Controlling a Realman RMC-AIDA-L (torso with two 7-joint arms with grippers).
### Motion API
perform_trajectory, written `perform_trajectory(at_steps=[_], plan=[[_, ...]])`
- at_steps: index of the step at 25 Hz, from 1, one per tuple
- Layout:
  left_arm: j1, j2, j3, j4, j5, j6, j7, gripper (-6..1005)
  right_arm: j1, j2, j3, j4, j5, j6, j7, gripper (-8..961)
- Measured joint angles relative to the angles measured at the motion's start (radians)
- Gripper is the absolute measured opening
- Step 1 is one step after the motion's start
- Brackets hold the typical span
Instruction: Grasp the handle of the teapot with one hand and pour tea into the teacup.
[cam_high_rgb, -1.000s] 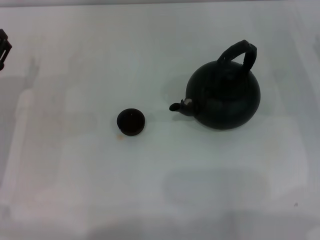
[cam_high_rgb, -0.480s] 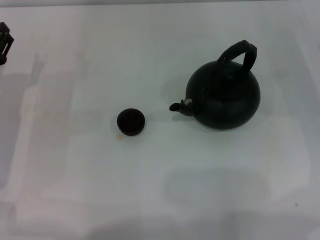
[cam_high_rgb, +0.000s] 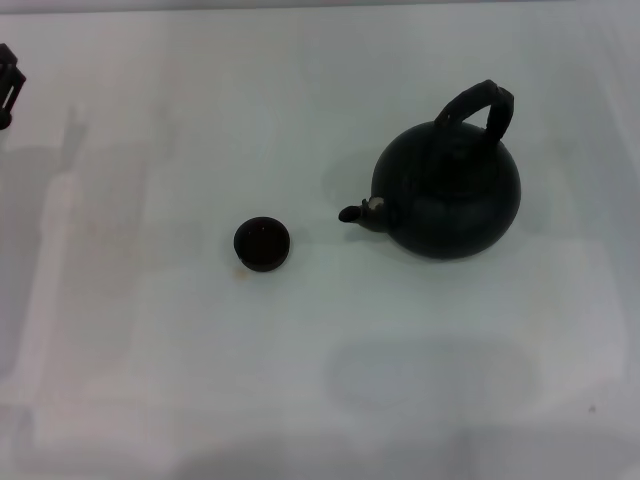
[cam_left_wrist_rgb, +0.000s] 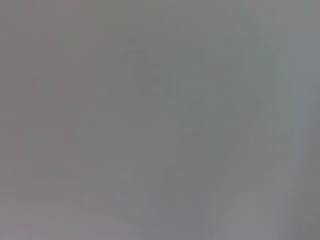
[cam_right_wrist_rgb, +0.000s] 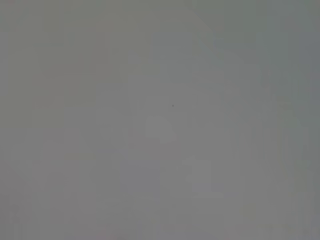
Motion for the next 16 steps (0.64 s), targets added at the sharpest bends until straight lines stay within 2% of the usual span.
perform_trajectory(at_steps=[16], plan=[[0.052,-0.002,0.011,-0.028,0.067,-0.034,0.000,861,0.007,0.006,-0.009,0.021,-0.004,0.005,0.000,808]])
